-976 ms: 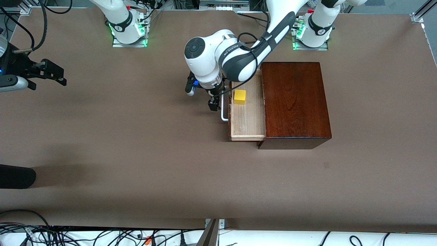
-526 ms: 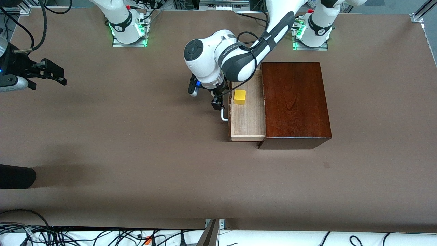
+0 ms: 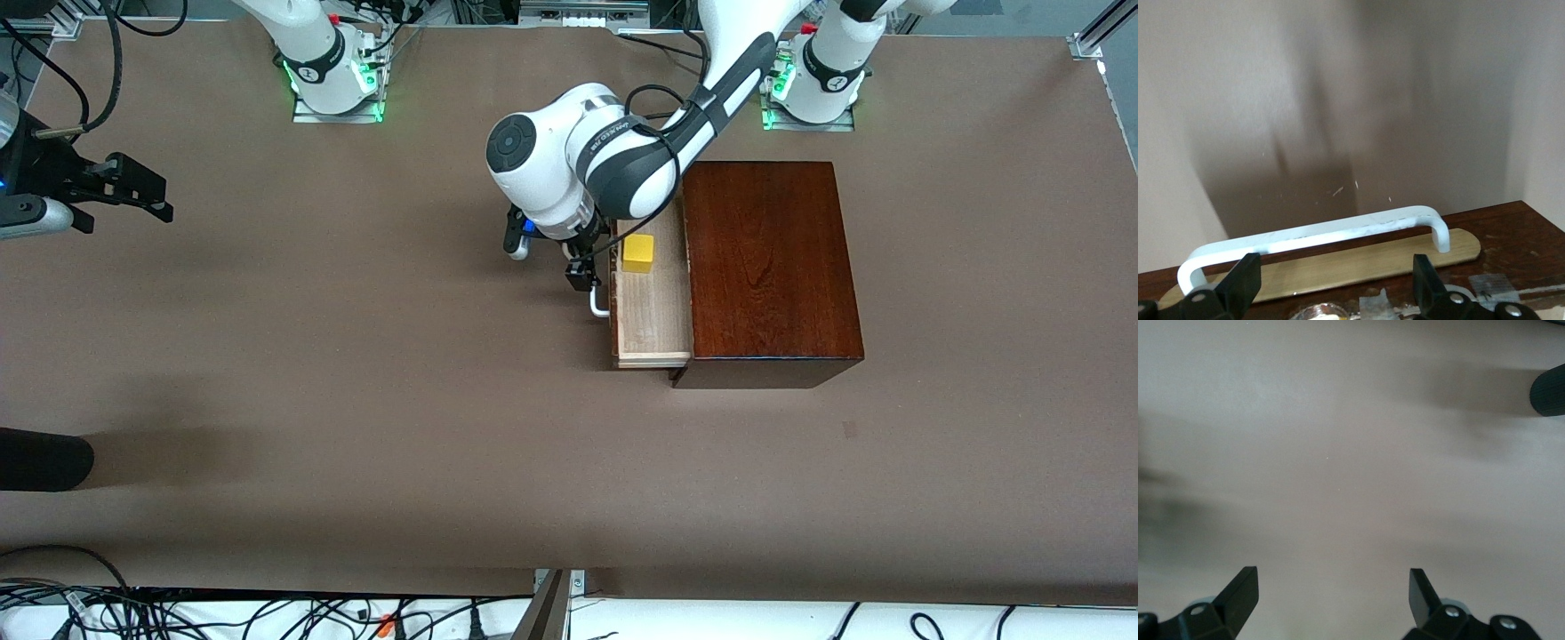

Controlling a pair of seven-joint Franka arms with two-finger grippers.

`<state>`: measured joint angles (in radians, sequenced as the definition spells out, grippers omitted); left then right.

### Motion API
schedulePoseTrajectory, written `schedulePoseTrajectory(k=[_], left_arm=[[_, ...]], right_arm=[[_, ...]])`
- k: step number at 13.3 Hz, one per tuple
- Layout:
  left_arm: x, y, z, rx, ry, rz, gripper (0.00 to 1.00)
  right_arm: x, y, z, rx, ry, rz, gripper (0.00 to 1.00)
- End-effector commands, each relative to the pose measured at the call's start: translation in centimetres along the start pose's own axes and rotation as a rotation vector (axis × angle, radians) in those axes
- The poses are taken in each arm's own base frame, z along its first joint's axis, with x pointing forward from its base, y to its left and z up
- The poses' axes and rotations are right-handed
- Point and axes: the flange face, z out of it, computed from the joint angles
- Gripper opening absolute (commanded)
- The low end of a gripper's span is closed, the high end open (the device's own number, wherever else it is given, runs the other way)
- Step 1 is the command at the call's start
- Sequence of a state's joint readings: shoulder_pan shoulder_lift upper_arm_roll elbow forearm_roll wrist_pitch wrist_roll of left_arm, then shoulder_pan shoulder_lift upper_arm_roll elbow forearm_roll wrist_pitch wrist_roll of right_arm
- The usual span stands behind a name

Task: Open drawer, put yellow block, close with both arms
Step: 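Push the drawer shut into the box with the left gripper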

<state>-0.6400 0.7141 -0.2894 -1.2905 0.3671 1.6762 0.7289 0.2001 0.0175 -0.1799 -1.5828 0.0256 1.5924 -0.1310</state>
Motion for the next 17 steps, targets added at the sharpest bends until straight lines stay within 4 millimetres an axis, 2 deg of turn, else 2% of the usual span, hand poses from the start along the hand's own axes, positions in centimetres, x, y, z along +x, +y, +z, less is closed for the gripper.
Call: schedulePoseTrajectory(k=[1, 4, 9, 12, 15, 17], left_arm=[[-3.5, -0.1, 0.1, 0.029, -0.082, 0.005, 1.00], [-6.2, -1.1, 0.9, 0.006, -0.095, 0.009, 1.00], [-9.3, -0.7, 1.4, -0.013, -0.119, -0.012, 1.00], [-11.5, -1.0, 2.3, -0.035, -0.134, -0.034, 1.00], [-13.2, -1.3, 3.3, -0.057, -0.147, -0.056, 1.00], [-13.3, -1.2, 3.6, -0.063, -0.156, -0.054, 1.00]], right_arm=[[0.0, 0.2, -0.6, 0.012, 0.001, -0.003, 1.00], [0.0, 0.2, -0.5, 0.014, -0.001, -0.003, 1.00], [0.0, 0.2, -0.5, 0.014, -0.001, 0.002, 1.00], [0.0, 0.2, -0.5, 0.014, -0.002, 0.002, 1.00], [0.0, 0.2, -0.5, 0.014, -0.002, 0.004, 1.00], [0.0, 0.2, -0.5, 0.014, -0.002, 0.000, 1.00]])
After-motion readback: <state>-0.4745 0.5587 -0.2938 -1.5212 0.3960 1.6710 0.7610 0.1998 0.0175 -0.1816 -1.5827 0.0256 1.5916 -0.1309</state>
